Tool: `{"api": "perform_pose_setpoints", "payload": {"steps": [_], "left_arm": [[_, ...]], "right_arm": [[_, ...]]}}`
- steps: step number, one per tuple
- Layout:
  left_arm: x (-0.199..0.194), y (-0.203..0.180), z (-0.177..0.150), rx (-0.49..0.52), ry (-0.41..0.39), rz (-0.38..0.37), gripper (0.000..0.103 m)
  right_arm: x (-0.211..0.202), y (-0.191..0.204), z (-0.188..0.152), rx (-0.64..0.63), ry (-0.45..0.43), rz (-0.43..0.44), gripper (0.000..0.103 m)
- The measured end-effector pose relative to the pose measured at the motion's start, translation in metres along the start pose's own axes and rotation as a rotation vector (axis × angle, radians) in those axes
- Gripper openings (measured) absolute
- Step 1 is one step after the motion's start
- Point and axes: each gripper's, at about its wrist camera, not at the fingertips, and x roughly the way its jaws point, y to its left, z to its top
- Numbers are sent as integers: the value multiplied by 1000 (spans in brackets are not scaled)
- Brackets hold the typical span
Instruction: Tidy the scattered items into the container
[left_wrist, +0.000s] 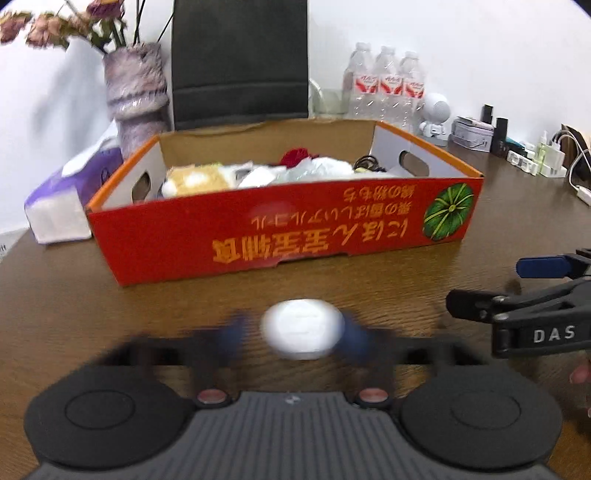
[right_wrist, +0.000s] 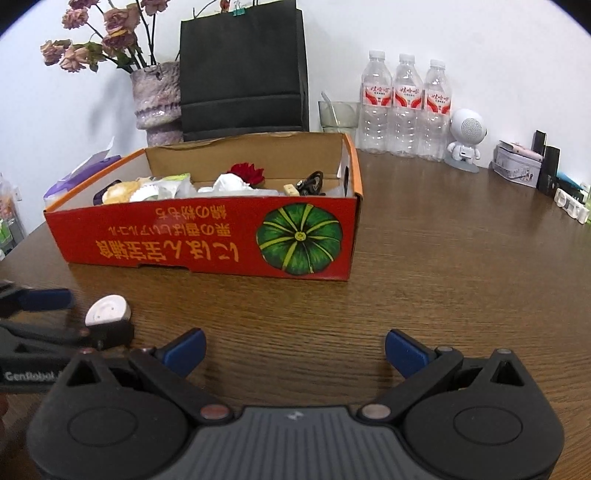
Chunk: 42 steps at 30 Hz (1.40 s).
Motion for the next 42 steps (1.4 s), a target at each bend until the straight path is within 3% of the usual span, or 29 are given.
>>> {"api": "perform_pose_setpoints", "payload": {"steps": [12, 27, 42], "left_arm": [[-22, 14, 10, -42, -84, -34, 40], [-43, 33, 46, -61, -216, -52, 40], [-21, 37, 77, -78, -231, -62, 40]], "right_arm": [[-6, 9, 3, -32, -21, 18, 103], [-11, 26, 36, -42, -58, 23, 103], [-3, 23, 70, 8, -47, 49, 103]]}}
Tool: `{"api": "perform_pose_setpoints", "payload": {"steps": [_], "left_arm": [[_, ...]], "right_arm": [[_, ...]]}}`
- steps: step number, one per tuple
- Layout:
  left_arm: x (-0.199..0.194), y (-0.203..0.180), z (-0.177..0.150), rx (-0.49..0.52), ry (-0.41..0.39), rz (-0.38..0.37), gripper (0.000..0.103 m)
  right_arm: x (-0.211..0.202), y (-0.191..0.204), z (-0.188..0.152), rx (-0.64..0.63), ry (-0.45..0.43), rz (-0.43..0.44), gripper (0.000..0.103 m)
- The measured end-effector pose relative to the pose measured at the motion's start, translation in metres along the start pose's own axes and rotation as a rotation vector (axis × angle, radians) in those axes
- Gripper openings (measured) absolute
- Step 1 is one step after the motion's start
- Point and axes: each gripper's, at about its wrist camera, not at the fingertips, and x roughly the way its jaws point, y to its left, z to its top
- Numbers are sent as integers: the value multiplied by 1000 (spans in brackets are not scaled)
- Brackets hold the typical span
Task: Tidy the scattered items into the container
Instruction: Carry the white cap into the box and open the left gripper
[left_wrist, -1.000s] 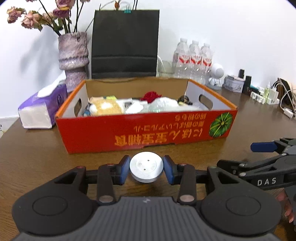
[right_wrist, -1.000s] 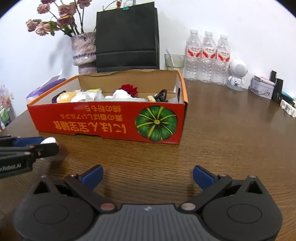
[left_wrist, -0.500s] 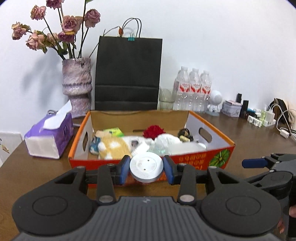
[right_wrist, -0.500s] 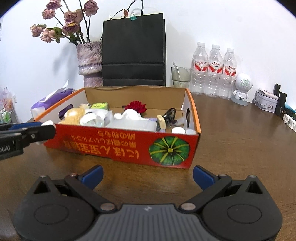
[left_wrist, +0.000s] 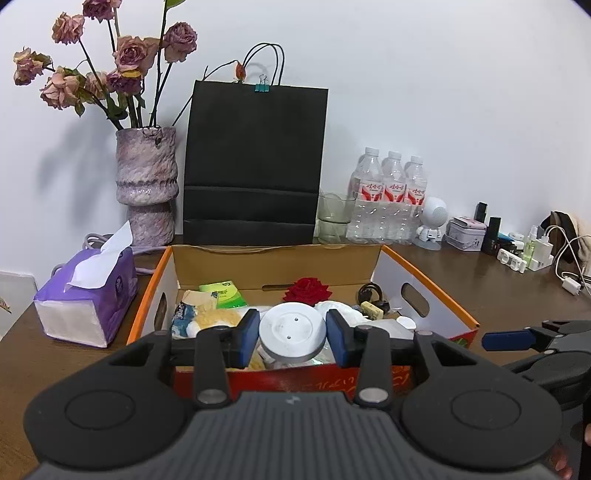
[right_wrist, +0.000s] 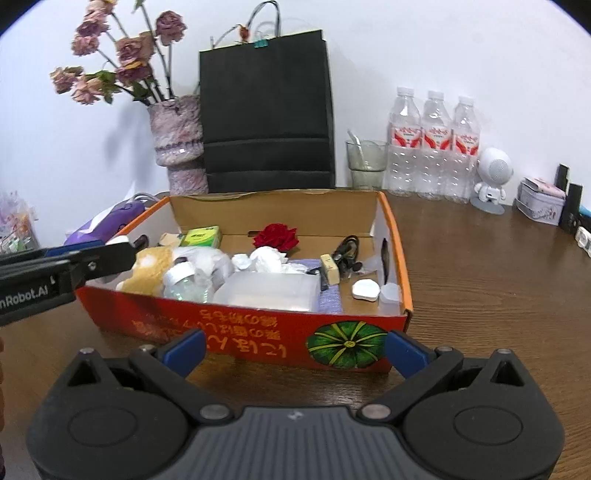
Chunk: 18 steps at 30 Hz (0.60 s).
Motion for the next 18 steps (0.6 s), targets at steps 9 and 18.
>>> {"api": "perform_pose_setpoints", "payload": {"steps": [9, 18], "left_arm": [[22, 0, 10, 9, 8, 2, 40], [65, -2, 17, -4, 72, 65, 97]], "right_arm": [[7, -11, 11, 57, 0, -14, 103], [18, -20, 14, 91, 28, -32, 103]]}}
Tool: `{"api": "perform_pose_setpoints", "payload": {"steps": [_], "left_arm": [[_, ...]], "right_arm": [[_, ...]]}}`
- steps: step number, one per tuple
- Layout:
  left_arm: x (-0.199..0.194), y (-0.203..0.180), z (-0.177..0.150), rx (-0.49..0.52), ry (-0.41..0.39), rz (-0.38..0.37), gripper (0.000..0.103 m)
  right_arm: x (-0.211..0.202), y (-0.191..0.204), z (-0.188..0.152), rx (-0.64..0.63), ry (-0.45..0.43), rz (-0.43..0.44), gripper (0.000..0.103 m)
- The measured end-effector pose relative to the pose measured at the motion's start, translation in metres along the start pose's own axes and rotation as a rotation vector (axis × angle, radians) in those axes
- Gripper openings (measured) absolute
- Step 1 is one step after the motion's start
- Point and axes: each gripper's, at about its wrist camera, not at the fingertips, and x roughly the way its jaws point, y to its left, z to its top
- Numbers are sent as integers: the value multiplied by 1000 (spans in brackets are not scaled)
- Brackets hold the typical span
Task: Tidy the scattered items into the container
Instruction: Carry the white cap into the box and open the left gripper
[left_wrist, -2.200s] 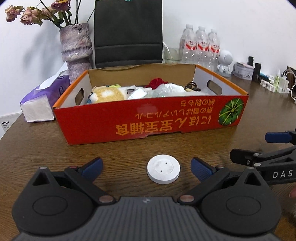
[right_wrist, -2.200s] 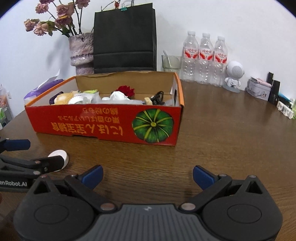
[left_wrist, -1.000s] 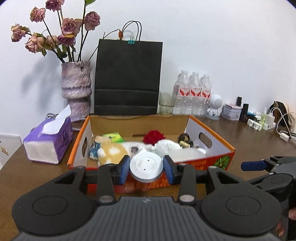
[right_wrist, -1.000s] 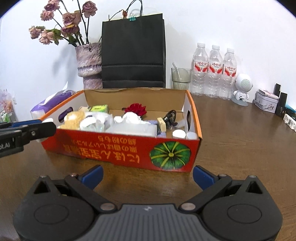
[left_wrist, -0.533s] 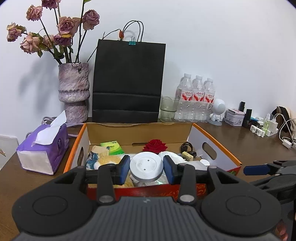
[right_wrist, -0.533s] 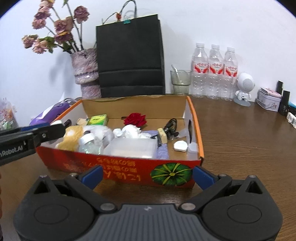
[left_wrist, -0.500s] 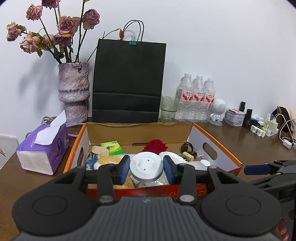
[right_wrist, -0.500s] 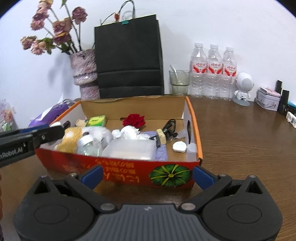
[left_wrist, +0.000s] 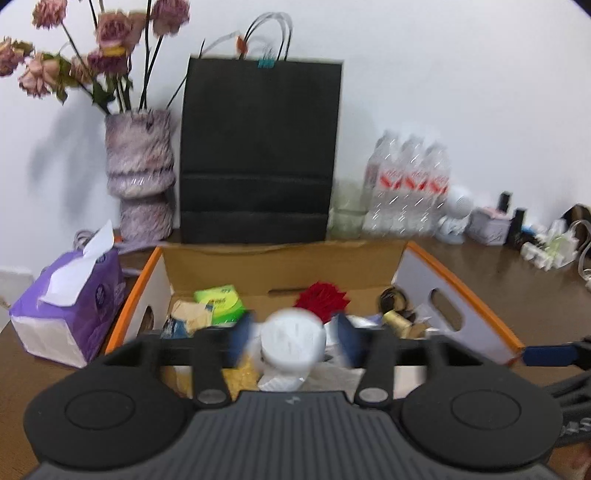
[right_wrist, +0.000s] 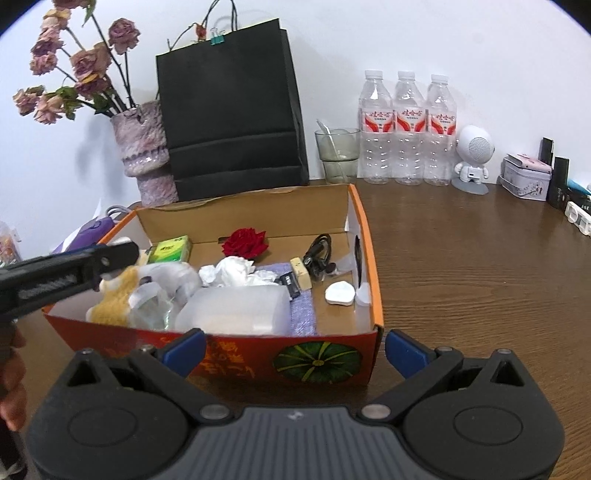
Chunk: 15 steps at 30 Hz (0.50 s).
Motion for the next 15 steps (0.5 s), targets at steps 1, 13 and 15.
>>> {"api": "perform_pose_setpoints", "payload": {"steps": [1, 13, 15], "left_arm": [[2, 0, -1, -10, 3, 27, 103], [-3, 6, -3, -31, -10, 79, 103], [-6, 7, -4, -33, -10, 80, 103]], "right_arm": [[1, 0, 0, 2, 1, -1, 103], [5, 1, -3, -4, 14, 5, 103], [5, 2, -3, -7, 14, 5, 103]]}}
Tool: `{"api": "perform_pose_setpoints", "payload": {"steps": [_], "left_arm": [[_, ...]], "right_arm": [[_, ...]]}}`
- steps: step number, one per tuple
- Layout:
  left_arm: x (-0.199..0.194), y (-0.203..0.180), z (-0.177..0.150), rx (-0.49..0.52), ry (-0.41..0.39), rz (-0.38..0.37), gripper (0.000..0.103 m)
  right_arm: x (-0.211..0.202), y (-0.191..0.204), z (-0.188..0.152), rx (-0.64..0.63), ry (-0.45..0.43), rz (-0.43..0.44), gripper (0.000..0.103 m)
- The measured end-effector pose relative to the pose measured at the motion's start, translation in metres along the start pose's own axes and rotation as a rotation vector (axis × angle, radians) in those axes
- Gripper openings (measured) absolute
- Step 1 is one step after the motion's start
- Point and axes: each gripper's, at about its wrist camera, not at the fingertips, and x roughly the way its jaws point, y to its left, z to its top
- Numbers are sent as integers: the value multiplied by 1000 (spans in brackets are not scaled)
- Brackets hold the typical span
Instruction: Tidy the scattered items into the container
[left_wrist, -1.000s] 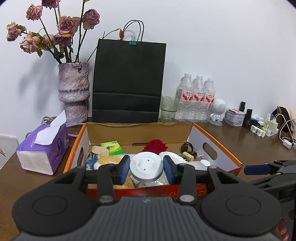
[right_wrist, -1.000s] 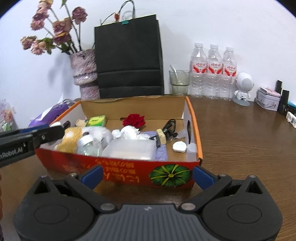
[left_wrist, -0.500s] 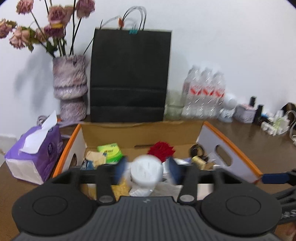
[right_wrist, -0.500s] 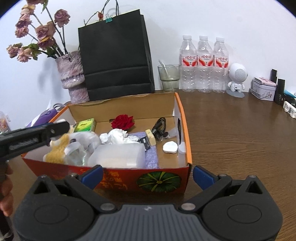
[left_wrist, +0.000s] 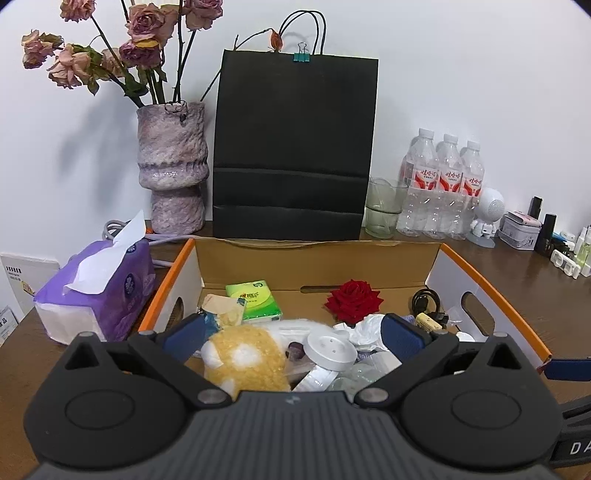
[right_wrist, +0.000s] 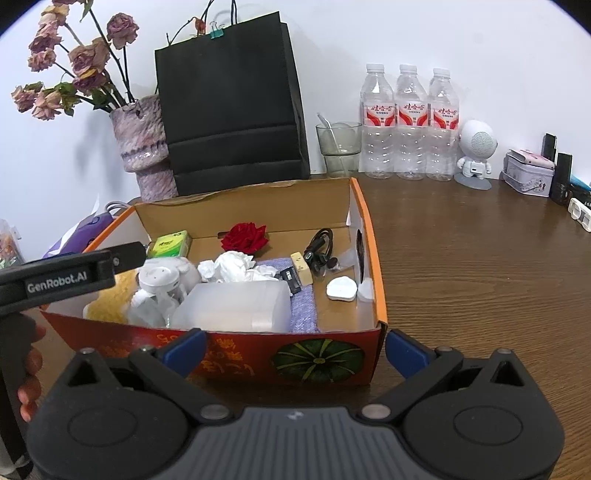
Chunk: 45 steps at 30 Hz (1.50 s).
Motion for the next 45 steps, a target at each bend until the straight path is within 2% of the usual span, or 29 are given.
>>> {"api": "perform_pose_setpoints", "payload": {"steps": [14, 26, 45], "left_arm": [[-30, 4, -3, 5, -8, 5, 103], [-85, 13, -5, 6, -48, -4, 103], [-143, 8, -48, 36, -17, -64, 103]], "right_arm": [[-18, 8, -1, -17, -24, 4, 103], [-65, 23, -7, -53, -87, 15, 103], [-114, 36, -47, -87, -113, 11, 103]]}}
